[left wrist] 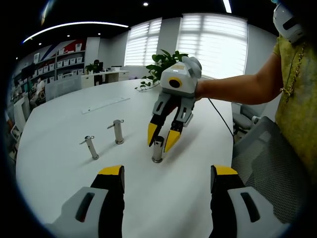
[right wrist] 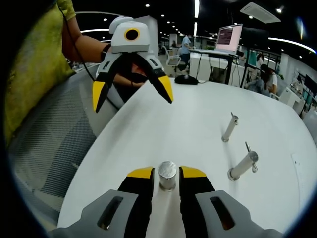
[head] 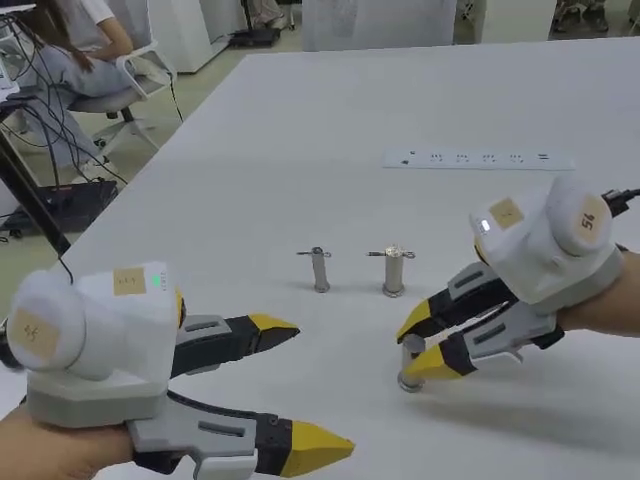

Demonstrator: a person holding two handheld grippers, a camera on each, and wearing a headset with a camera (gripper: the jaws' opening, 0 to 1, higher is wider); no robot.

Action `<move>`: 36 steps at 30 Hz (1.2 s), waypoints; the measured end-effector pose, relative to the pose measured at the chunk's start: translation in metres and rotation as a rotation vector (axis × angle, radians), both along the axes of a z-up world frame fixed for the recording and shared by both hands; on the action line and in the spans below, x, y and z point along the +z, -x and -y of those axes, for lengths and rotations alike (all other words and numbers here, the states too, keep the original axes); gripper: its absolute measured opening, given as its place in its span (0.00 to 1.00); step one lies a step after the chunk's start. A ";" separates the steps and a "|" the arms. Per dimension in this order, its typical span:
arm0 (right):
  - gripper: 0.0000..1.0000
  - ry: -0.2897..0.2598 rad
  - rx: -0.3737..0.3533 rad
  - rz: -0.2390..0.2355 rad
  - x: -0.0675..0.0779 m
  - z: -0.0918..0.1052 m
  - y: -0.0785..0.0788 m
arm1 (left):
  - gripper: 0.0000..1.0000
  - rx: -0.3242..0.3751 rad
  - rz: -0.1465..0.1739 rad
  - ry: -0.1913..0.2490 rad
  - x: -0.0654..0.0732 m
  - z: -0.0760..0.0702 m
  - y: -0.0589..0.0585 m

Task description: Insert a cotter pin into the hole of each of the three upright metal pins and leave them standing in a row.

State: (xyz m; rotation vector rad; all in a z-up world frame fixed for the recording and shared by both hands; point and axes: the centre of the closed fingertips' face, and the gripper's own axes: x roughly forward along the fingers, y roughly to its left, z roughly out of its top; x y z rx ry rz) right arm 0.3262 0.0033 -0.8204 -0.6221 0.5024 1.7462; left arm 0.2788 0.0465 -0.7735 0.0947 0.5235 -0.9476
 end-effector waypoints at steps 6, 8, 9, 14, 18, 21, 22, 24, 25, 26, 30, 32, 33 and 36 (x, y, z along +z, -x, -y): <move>0.22 0.010 -0.026 0.006 -0.005 0.004 0.001 | 0.70 -0.005 0.002 -0.003 0.001 0.001 0.000; 0.21 0.012 -0.035 0.016 -0.006 0.005 0.000 | 0.70 -0.005 0.003 -0.003 0.002 0.001 0.000; 0.21 0.010 -0.046 0.014 -0.006 0.005 -0.002 | 0.70 -0.005 0.004 -0.005 0.002 0.001 0.000; 0.20 -0.010 -0.076 0.003 -0.006 0.004 -0.004 | 0.69 -0.010 0.003 -0.010 0.003 0.002 0.001; 0.20 -0.024 -0.074 0.006 0.001 0.002 -0.004 | 0.69 -0.014 0.002 -0.011 0.003 0.003 0.002; 0.17 -0.036 -0.068 0.013 0.006 0.001 -0.006 | 0.68 -0.014 0.003 -0.011 0.004 0.004 0.002; 0.16 -0.037 -0.065 0.023 0.006 0.000 -0.007 | 0.68 -0.014 0.002 -0.011 0.004 0.004 0.002; 0.15 -0.033 -0.060 0.026 0.005 0.000 -0.007 | 0.68 -0.013 0.003 -0.011 0.004 0.004 0.002; 0.15 -0.032 -0.057 0.027 0.005 0.000 -0.006 | 0.68 -0.012 0.003 -0.010 0.004 0.004 0.002; 0.15 -0.033 -0.057 0.028 0.005 -0.001 -0.006 | 0.68 -0.011 0.002 -0.011 0.004 0.003 0.003; 0.14 -0.036 -0.077 0.027 0.005 -0.001 -0.008 | 0.67 -0.009 -0.001 -0.013 0.003 0.002 0.004; 0.14 -0.036 -0.089 0.034 0.005 -0.001 -0.010 | 0.67 -0.010 -0.001 -0.013 0.002 0.002 0.004; 0.14 -0.037 -0.094 0.039 0.005 -0.001 -0.011 | 0.67 -0.011 -0.002 -0.013 0.002 0.003 0.005; 0.14 -0.030 -0.120 0.059 0.005 -0.002 -0.015 | 0.67 -0.013 -0.001 -0.012 0.002 0.004 0.004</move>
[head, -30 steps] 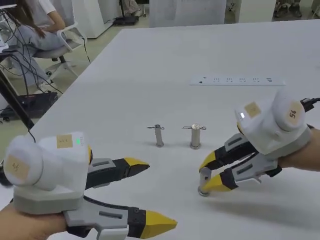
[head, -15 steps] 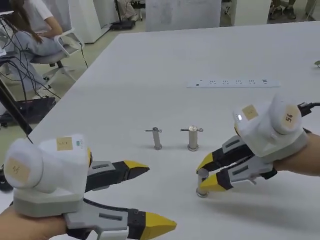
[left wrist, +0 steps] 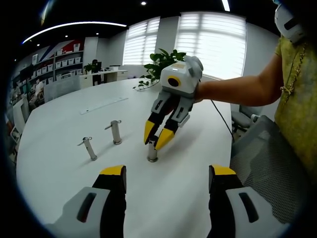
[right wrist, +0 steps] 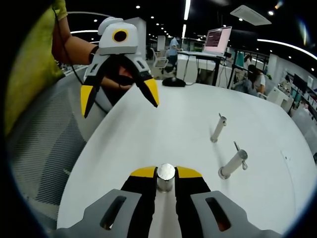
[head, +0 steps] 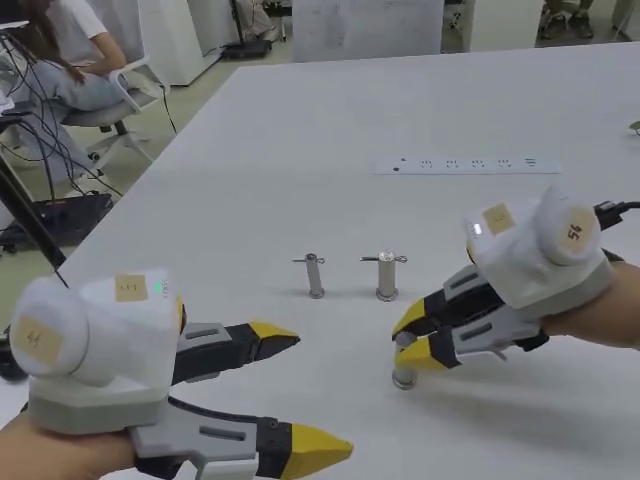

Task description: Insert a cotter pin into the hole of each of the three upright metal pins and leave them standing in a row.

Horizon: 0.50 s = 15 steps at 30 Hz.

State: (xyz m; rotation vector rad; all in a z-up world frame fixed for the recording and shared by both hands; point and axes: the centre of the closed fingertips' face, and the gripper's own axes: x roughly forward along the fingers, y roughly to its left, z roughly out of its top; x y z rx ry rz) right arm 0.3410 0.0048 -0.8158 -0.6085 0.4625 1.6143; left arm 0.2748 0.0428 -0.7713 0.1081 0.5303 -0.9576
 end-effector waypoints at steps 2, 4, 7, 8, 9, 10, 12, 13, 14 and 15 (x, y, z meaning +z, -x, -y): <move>0.14 0.001 -0.019 0.012 0.000 0.000 -0.002 | 0.67 -0.001 0.001 0.000 0.000 0.001 0.000; 0.13 0.004 -0.049 0.006 0.000 0.000 -0.003 | 0.66 -0.002 0.002 0.003 0.000 0.001 -0.001; 0.13 0.012 -0.081 0.020 -0.001 -0.002 -0.004 | 0.66 -0.004 0.001 0.003 0.000 0.002 -0.001; 0.13 0.013 -0.086 0.025 -0.001 -0.002 -0.004 | 0.66 -0.005 0.002 0.002 0.000 0.002 -0.001; 0.13 0.013 -0.102 0.026 -0.001 -0.002 -0.005 | 0.66 -0.006 0.003 0.002 0.000 0.002 -0.001; 0.13 0.013 -0.115 0.025 -0.001 -0.003 -0.005 | 0.66 -0.007 0.003 0.003 0.000 0.002 -0.001; 0.13 0.015 -0.150 0.036 -0.001 -0.003 -0.007 | 0.66 -0.006 0.005 0.004 0.001 0.003 -0.001; 0.13 0.014 -0.142 0.043 -0.001 -0.004 -0.004 | 0.66 -0.006 0.007 0.004 0.001 0.003 -0.002; 0.13 0.011 -0.145 0.050 -0.001 -0.004 -0.003 | 0.66 -0.006 0.008 0.005 0.002 0.003 -0.002; 0.13 0.010 -0.159 0.059 -0.001 -0.005 -0.004 | 0.66 -0.007 0.008 0.006 0.002 0.003 -0.002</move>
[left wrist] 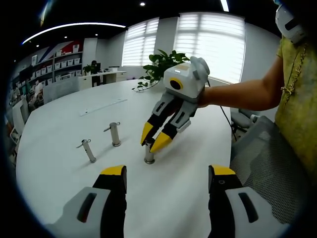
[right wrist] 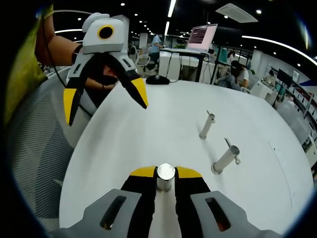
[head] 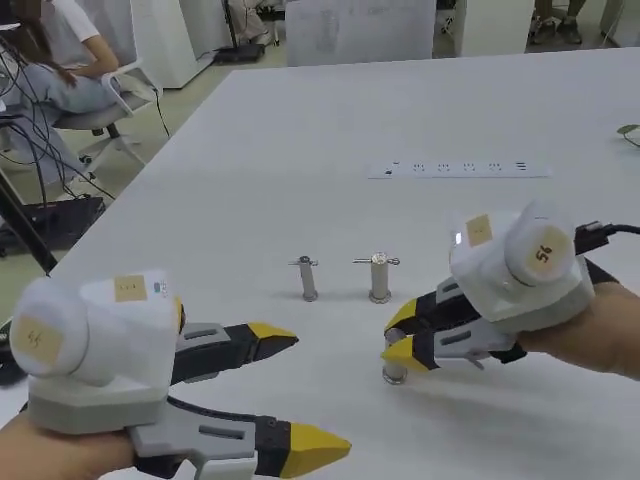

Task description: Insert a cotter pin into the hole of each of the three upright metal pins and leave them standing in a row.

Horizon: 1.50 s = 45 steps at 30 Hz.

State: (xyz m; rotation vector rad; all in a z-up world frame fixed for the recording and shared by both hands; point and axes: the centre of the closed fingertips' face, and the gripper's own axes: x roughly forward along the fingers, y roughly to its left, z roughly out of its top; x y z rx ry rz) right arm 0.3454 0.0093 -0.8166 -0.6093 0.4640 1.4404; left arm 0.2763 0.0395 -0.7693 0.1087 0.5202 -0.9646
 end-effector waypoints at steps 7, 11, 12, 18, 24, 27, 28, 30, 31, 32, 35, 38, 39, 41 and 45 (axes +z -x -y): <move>0.13 0.007 -0.053 0.036 0.000 -0.001 0.000 | 0.66 -0.007 0.010 -0.004 0.003 0.002 0.002; 0.14 0.005 -0.063 0.036 0.001 -0.001 -0.001 | 0.66 -0.009 0.018 -0.001 0.006 0.003 0.002; 0.15 0.012 -0.059 0.042 0.001 0.000 -0.001 | 0.66 -0.008 0.019 0.000 0.006 0.003 0.002; 0.15 0.024 -0.074 0.022 0.001 0.000 -0.001 | 0.66 -0.009 0.027 0.001 0.008 0.004 0.005; 0.19 0.014 -0.079 0.020 0.004 0.000 0.002 | 0.66 -0.004 0.033 0.002 0.010 0.003 0.006; 0.21 0.010 -0.082 0.024 0.007 0.002 0.002 | 0.66 -0.002 0.037 0.004 0.012 0.003 0.006; 0.22 0.007 -0.085 0.021 0.009 0.004 0.002 | 0.66 -0.003 0.038 0.004 0.012 0.003 0.006; 0.23 0.002 -0.087 0.014 0.012 0.008 0.003 | 0.66 -0.003 0.041 0.006 0.013 0.005 0.006; 0.24 -0.002 -0.089 0.016 0.014 0.010 0.003 | 0.66 -0.003 0.043 0.008 0.014 0.005 0.006; 0.24 -0.004 -0.092 0.018 0.017 0.013 0.003 | 0.66 -0.003 0.046 0.010 0.014 0.006 0.006; 0.25 -0.018 -0.111 0.014 0.026 0.022 0.002 | 0.66 -0.002 0.052 0.017 0.015 0.006 0.005; 0.25 -0.050 -0.137 0.001 0.040 0.035 -0.001 | 0.66 0.004 0.061 0.028 0.018 0.007 0.004; 0.25 -0.048 -0.140 0.005 0.042 0.039 -0.002 | 0.66 0.006 0.064 0.031 0.019 0.008 0.004; 0.25 -0.045 -0.154 0.011 0.048 0.048 -0.005 | 0.66 0.008 0.068 0.036 0.019 0.008 0.003; 0.25 -0.014 -0.194 0.040 0.057 0.076 -0.017 | 0.66 0.011 0.079 0.048 0.022 0.010 0.002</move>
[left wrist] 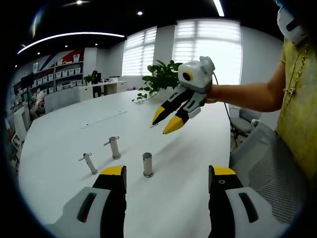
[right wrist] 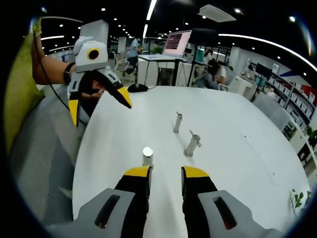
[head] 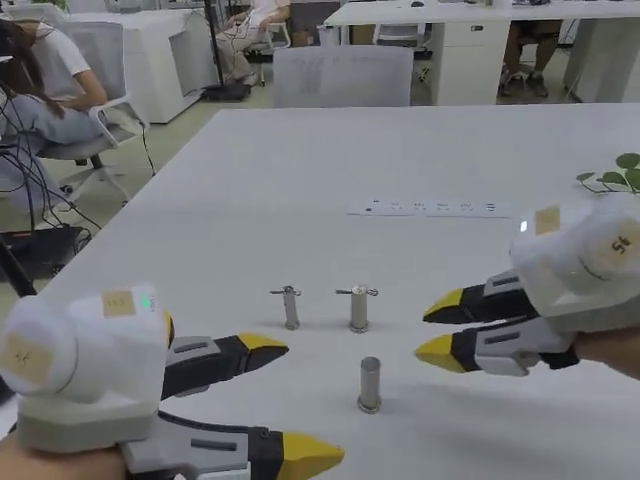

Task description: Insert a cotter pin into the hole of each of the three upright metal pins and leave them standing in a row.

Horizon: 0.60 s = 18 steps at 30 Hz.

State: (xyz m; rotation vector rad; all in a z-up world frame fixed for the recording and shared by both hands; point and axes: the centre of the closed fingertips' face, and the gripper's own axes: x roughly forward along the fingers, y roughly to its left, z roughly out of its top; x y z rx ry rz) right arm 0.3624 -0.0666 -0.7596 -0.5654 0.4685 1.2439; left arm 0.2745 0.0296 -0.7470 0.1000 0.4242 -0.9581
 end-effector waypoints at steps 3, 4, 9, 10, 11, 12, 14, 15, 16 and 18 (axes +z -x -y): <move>0.24 0.015 -0.048 0.006 0.005 0.023 -0.013 | 0.66 -0.003 0.006 0.005 0.002 0.002 0.000; 0.24 0.026 -0.077 0.015 0.006 0.034 -0.019 | 0.66 -0.004 0.009 0.007 0.002 0.003 0.000; 0.23 0.067 -0.155 0.015 0.006 0.076 -0.041 | 0.66 -0.007 0.013 0.015 0.004 0.006 -0.001; 0.23 0.078 -0.174 0.011 0.004 0.087 -0.047 | 0.66 -0.007 0.014 0.016 0.004 0.006 -0.001; 0.23 0.079 -0.175 0.013 0.003 0.092 -0.050 | 0.66 -0.008 0.014 0.017 0.004 0.007 -0.001; 0.23 0.081 -0.182 0.009 0.002 0.098 -0.054 | 0.66 -0.007 0.014 0.017 0.004 0.007 -0.001; 0.22 0.116 -0.219 -0.002 -0.003 0.115 -0.064 | 0.66 -0.006 0.014 0.018 0.004 0.007 -0.001; 0.22 0.125 -0.222 -0.003 -0.004 0.120 -0.068 | 0.66 -0.004 0.014 0.018 0.004 0.006 -0.001; 0.21 0.129 -0.221 -0.006 -0.005 0.123 -0.071 | 0.66 -0.003 0.014 0.018 0.004 0.006 -0.001; 0.21 0.162 -0.236 -0.012 -0.009 0.134 -0.079 | 0.66 -0.001 0.014 0.019 0.004 0.006 -0.002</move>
